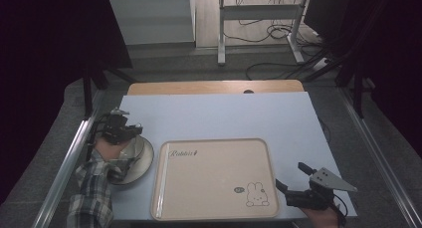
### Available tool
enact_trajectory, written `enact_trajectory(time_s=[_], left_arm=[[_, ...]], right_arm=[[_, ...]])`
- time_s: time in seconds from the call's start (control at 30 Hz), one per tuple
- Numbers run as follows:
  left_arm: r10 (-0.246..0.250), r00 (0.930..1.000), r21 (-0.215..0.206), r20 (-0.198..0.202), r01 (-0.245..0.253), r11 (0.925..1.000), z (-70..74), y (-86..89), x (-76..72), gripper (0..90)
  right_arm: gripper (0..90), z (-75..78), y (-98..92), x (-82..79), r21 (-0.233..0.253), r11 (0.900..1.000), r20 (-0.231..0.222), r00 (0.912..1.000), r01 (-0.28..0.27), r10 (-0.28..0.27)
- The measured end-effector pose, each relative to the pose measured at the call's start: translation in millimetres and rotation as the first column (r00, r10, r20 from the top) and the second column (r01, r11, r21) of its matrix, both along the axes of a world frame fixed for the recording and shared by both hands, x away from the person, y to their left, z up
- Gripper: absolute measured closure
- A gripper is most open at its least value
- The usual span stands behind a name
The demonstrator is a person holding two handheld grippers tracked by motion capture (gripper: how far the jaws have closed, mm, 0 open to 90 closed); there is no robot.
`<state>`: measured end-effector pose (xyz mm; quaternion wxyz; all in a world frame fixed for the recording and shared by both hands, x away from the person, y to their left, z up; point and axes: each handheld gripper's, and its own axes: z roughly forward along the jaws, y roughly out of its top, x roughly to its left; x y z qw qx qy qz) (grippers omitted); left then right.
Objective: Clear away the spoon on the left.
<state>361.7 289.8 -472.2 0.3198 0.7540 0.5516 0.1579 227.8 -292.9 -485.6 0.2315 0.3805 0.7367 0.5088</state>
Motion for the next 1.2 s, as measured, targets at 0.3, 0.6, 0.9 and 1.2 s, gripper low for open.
enact_trajectory(time_s=[0.3, 0.6, 0.9, 1.2], left_arm=[[0.017, 0.9998, -0.056, 0.011, -0.016, 0.9983, 7.7, 8.6, -4.2, 74.8], [0.025, 0.9991, -0.097, -0.033, -0.029, 0.9948, 17.6, 20.7, -7.0, 74.8], [0.021, 0.9979, -0.106, -0.062, -0.028, 0.9940, 36.0, 22.8, -9.7, 74.8], [0.033, 0.9982, -0.176, -0.050, -0.041, 0.9836, 52.5, 26.3, -16.4, 74.9]], right_arm=[[1.3, -0.7, 0.8, 0.4, -0.006, 1.000, -0.002, 1.0000, -0.003, 0.003], [1.3, -1.1, 1.8, 0.5, -0.008, 1.000, -0.004, 1.0000, -0.003, 0.003], [1.3, -1.6, 3.1, 0.1, -0.013, 1.000, -0.007, 1.0000, -0.006, 0.006], [1.2, -1.0, 3.1, -0.3, -0.012, 1.000, -0.005, 0.9999, -0.009, 0.009]])
